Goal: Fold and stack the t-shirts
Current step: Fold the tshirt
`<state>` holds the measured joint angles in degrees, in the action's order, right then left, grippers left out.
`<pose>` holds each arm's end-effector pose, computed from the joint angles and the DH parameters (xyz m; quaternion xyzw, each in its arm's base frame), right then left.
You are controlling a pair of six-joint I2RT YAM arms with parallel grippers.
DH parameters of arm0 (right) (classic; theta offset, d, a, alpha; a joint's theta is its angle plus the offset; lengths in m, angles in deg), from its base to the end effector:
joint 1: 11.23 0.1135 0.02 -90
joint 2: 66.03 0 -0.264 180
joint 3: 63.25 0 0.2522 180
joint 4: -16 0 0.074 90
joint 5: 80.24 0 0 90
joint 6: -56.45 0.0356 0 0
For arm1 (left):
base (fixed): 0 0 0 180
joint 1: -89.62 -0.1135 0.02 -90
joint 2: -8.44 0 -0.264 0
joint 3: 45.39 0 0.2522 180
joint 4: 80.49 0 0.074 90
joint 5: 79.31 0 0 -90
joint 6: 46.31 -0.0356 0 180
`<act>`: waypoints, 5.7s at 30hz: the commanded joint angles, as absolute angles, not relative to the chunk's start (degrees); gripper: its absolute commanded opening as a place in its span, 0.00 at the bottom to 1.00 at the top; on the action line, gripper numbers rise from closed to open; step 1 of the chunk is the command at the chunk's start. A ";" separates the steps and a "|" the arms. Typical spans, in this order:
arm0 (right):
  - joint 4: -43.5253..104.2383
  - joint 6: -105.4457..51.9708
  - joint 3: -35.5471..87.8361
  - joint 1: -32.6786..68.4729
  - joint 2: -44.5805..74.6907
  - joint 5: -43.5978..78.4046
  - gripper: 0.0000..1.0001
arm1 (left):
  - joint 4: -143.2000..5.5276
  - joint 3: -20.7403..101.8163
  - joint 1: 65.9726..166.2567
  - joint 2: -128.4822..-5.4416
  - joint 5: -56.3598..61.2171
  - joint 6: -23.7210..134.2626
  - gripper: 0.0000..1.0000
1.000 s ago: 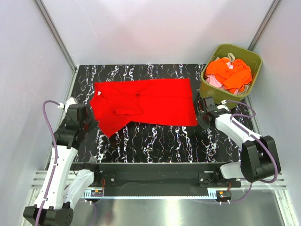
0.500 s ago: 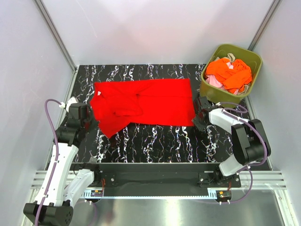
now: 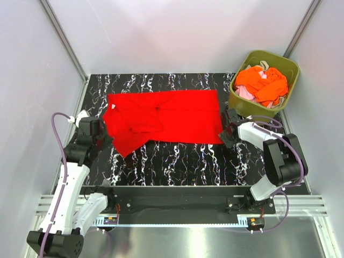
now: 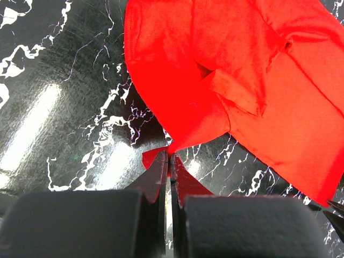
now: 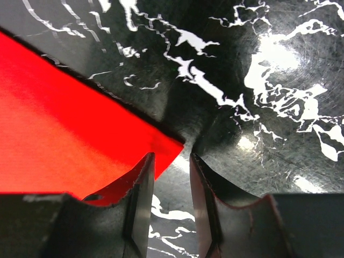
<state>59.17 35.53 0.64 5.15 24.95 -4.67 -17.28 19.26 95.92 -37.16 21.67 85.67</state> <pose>0.2766 0.0721 0.1605 0.4531 0.8663 0.0245 0.2089 0.1517 -0.0099 0.3085 -0.3163 0.8613 -0.0781 0.3898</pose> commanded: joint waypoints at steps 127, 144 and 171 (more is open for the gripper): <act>60.61 -1.99 43.50 6.87 54.03 -21.88 0.14 | -27.18 83.07 87.07 -115.83 18.95 64.70 0.00; 59.21 -0.50 40.43 8.63 47.44 -5.64 0.19 | -27.62 86.31 87.24 -117.50 13.24 64.87 0.00; 76.87 10.30 56.59 8.28 60.71 -14.85 0.34 | -28.32 86.93 87.15 -118.38 13.68 63.82 0.00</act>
